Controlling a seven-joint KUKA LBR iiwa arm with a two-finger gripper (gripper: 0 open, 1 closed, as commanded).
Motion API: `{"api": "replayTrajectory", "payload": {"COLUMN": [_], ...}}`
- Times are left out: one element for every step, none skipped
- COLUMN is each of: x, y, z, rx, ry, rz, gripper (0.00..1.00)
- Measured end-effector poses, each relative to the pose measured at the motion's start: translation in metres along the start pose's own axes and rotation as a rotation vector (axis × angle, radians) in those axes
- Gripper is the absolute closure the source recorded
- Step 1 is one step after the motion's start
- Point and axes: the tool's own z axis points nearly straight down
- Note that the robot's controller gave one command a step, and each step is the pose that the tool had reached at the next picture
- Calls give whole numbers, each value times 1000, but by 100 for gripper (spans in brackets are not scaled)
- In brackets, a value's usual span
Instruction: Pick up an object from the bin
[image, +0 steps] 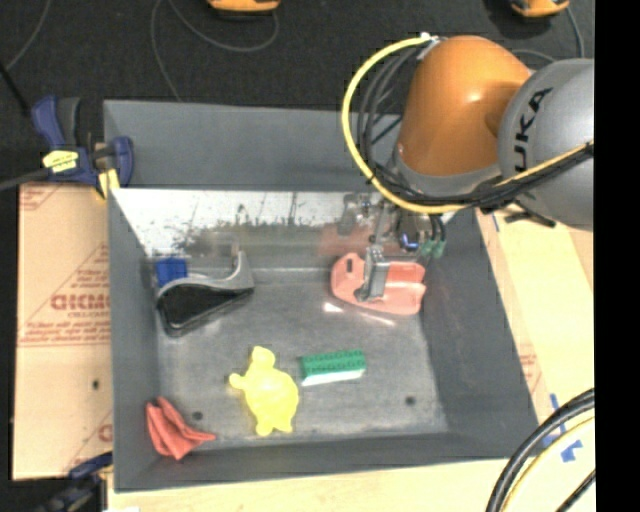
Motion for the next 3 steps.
{"api": "replayTrajectory", "payload": {"x": [0, 17, 43], "y": [0, -2, -1], "z": [0, 16, 54], "rx": [0, 1, 1], "ry": [0, -9, 1], "rz": [0, -71, -325], "gripper": [0, 0, 0]}}
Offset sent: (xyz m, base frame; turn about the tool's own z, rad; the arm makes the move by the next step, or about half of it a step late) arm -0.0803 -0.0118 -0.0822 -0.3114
